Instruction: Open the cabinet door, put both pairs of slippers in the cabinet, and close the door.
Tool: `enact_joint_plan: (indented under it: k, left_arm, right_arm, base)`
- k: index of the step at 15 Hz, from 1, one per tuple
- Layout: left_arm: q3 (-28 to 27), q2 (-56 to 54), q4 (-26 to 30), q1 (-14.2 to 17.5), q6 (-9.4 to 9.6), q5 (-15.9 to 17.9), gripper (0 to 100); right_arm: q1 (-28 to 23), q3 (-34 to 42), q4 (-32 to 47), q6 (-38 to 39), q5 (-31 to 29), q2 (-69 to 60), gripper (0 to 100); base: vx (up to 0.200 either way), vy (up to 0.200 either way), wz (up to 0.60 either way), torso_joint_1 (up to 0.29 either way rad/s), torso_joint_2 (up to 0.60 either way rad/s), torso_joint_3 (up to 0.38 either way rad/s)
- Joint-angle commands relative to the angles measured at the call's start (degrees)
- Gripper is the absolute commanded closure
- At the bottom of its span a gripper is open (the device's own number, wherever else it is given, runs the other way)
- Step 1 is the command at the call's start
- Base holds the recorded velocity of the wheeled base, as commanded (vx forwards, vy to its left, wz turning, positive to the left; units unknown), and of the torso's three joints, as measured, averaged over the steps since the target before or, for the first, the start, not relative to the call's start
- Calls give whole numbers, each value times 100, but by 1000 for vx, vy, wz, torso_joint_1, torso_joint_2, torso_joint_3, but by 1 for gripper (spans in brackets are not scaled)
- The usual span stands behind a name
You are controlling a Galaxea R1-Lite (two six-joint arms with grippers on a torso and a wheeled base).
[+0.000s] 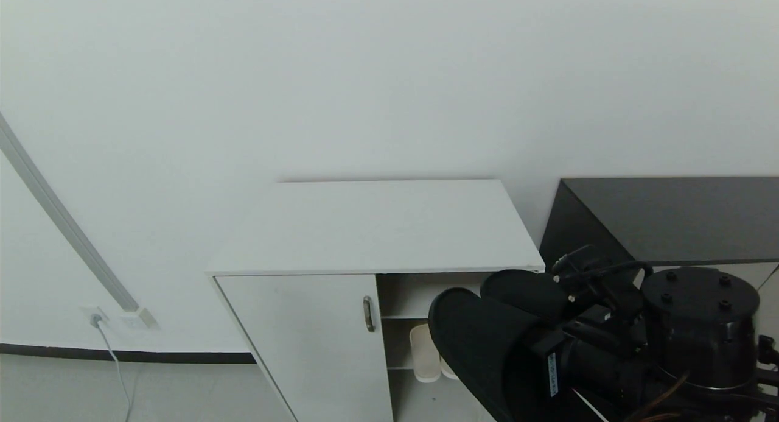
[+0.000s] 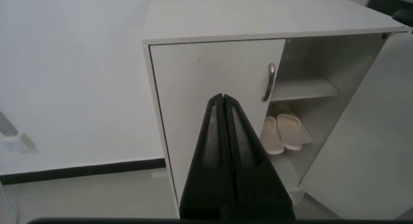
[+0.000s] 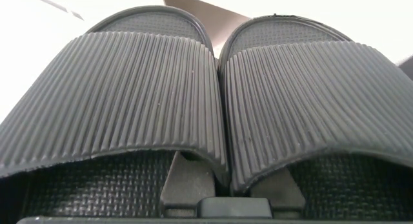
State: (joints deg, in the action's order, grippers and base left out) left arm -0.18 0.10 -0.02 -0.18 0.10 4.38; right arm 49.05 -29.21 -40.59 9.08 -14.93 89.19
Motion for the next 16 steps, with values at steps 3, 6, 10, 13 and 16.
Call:
enact_joint_plan:
  k: [3,6,10,13,16]
  left_arm:
    - [1,-1,2,1,-1,2,100]
    - [1,-1,2,1,-1,2,100]
    - [1,-1,-6,1,-1,2,100]
    - [1,-1,2,1,-1,2,100]
    - [1,-1,2,1,-1,2,100]
  right_arm:
    - [8,12,-1,-12,-1,20,100]
    - [8,12,-19,-12,-1,81,100]
    - [8,20,-19,-12,-1,99,100]
    - [8,20,-19,-12,-1,108,100]
    - [8,29,-19,-12,-1,99,100]
  base:
    - [0,0,0,-186,434,240]
    - [0,0,0,-235,545,310]
    - [0,0,0,-221,543,317]
    - [0,0,0,-203,520,317]
    - [0,0,0,-180,504,320]
